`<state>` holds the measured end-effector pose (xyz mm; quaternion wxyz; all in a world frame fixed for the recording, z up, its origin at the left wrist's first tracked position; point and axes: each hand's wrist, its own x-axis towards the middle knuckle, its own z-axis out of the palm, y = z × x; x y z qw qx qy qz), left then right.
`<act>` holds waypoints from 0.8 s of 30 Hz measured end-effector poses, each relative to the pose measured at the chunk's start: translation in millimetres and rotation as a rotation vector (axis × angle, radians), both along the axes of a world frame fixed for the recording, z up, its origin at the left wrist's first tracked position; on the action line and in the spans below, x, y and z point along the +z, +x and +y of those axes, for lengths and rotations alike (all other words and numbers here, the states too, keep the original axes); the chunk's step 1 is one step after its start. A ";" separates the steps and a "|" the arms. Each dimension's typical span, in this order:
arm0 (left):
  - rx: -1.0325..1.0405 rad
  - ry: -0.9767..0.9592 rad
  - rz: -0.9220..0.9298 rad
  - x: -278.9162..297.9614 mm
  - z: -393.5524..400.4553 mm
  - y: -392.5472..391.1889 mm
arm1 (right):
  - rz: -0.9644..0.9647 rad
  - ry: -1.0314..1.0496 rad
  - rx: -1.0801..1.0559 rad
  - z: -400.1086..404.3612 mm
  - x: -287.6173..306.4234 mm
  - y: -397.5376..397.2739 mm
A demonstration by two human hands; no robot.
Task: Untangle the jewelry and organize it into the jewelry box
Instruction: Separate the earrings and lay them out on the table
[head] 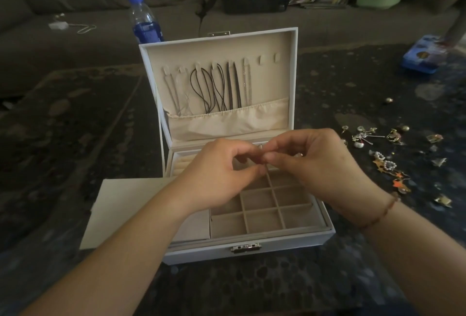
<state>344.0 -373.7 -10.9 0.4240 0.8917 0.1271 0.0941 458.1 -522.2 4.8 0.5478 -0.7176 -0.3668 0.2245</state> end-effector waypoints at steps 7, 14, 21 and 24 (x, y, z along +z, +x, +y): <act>-0.075 0.111 0.069 -1.0 10.8 -7.2 | -0.184 -0.085 -0.019 11.0 -8.2 -3.9; 0.016 0.208 0.109 -0.2 8.5 -13.1 | -0.437 -0.215 0.071 10.4 -12.6 -5.5; 0.180 0.097 0.002 -0.3 8.0 -14.3 | -0.683 -0.350 0.159 21.3 -18.5 -13.4; 0.162 0.118 0.004 2.1 9.2 -15.5 | -0.715 -0.355 0.147 21.6 -16.7 -12.2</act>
